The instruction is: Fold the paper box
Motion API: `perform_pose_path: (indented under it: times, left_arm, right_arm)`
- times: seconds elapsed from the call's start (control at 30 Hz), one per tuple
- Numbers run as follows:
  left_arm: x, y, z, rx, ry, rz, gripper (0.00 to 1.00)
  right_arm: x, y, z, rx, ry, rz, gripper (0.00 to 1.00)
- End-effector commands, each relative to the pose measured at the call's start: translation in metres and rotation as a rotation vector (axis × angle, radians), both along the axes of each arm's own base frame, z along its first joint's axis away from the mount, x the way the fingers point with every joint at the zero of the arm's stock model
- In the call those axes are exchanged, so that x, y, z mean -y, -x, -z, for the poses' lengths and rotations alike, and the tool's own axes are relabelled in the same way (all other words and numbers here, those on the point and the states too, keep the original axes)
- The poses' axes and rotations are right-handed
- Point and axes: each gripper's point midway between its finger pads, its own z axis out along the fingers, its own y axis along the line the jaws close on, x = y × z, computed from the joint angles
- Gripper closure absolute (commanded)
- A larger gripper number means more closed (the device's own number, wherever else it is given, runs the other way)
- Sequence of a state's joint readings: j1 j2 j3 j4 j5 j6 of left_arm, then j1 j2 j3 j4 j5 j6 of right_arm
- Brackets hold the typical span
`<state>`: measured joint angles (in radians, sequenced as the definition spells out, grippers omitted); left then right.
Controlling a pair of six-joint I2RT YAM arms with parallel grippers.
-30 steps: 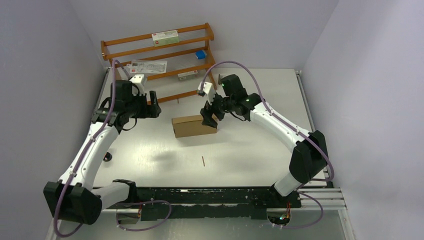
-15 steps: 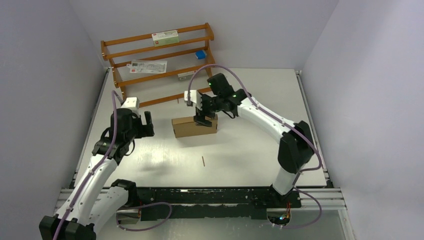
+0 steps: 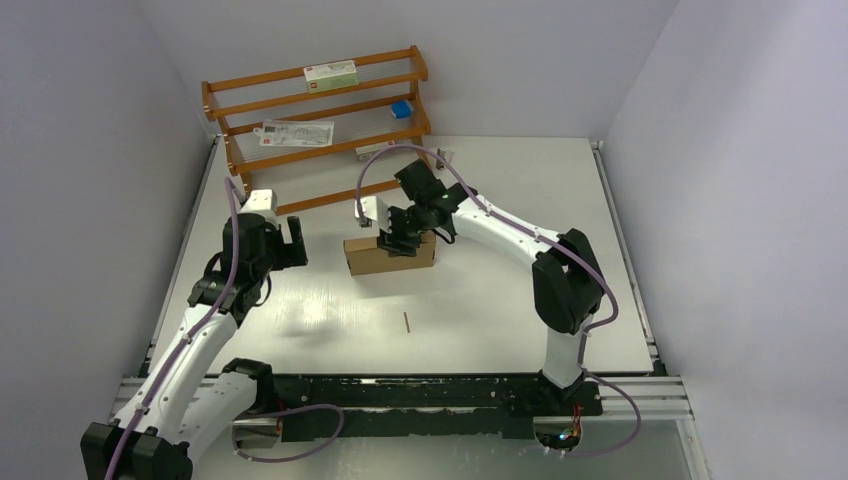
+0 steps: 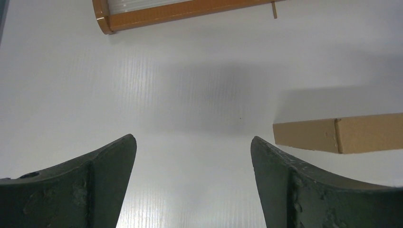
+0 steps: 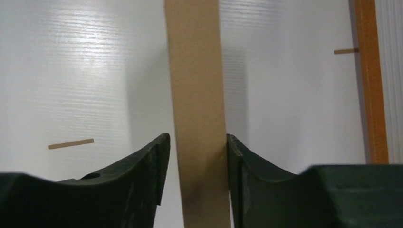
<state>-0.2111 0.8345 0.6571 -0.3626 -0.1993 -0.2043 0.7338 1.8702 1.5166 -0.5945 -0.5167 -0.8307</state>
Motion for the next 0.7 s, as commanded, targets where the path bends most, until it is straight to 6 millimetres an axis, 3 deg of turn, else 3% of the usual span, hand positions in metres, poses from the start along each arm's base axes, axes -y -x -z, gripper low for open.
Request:
perform_pose_path:
  times: [0.0,0.1,0.2,0.4,0.57,0.67]
  left_arm:
    - [-0.001,-0.008,-0.014,0.055,-0.001,-0.003,0.06]
    - [-0.002,-0.008,-0.014,0.056,-0.002,-0.006,0.06]
    - [-0.001,-0.008,-0.014,0.056,0.001,-0.001,0.06]
    - [0.004,-0.009,-0.014,0.058,0.011,0.022,0.07]
    - [0.007,-0.01,-0.013,0.057,0.017,0.041,0.07]
    - [0.01,-0.01,-0.011,0.048,0.019,0.053,0.07]
  right_arm:
    - [0.003,-0.006,0.003,0.048,0.051,0.019,0.58]
    - [0.007,-0.006,-0.005,0.1,0.077,0.019,0.75]
    - [0.015,-0.006,-0.019,0.194,0.083,0.033,0.84]
    - [0.023,-0.015,-0.04,0.523,-0.011,0.118,0.82]
    - [0.025,-0.015,-0.019,0.711,-0.073,0.152,0.82]
    - [0.031,-0.011,0.007,0.786,-0.025,0.151,0.82]
